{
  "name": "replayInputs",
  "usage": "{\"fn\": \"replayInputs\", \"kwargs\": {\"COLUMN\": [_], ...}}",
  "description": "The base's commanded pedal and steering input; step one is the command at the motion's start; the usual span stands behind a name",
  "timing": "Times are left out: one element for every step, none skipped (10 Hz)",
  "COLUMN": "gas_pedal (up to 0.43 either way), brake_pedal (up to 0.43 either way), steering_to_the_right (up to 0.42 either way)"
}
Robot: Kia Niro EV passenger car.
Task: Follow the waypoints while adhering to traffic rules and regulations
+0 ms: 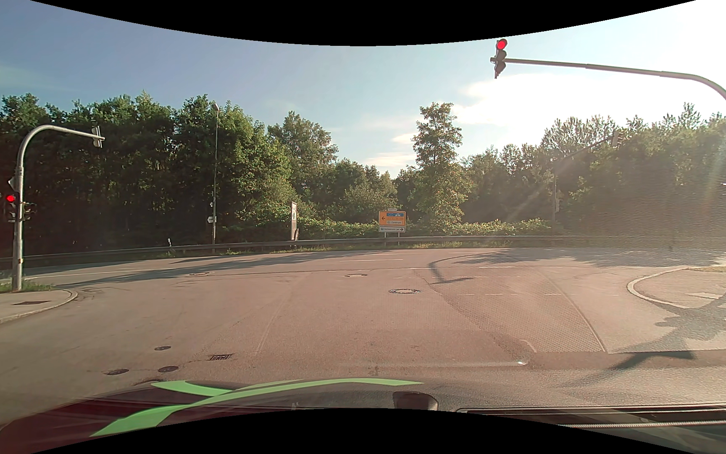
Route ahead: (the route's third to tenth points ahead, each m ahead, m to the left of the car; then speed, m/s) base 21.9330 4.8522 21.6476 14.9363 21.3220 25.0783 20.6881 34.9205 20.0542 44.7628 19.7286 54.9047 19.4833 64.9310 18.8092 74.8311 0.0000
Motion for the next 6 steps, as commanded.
{"fn": "replayInputs", "kwargs": {"gas_pedal": [0.0,0.0,0.0,0.0,0.0,0.0], "brake_pedal": [0.189,0.189,0.189,0.189,0.189,0.195], "steering_to_the_right": [0.012,0.012,0.012,0.012,0.012,0.012]}}
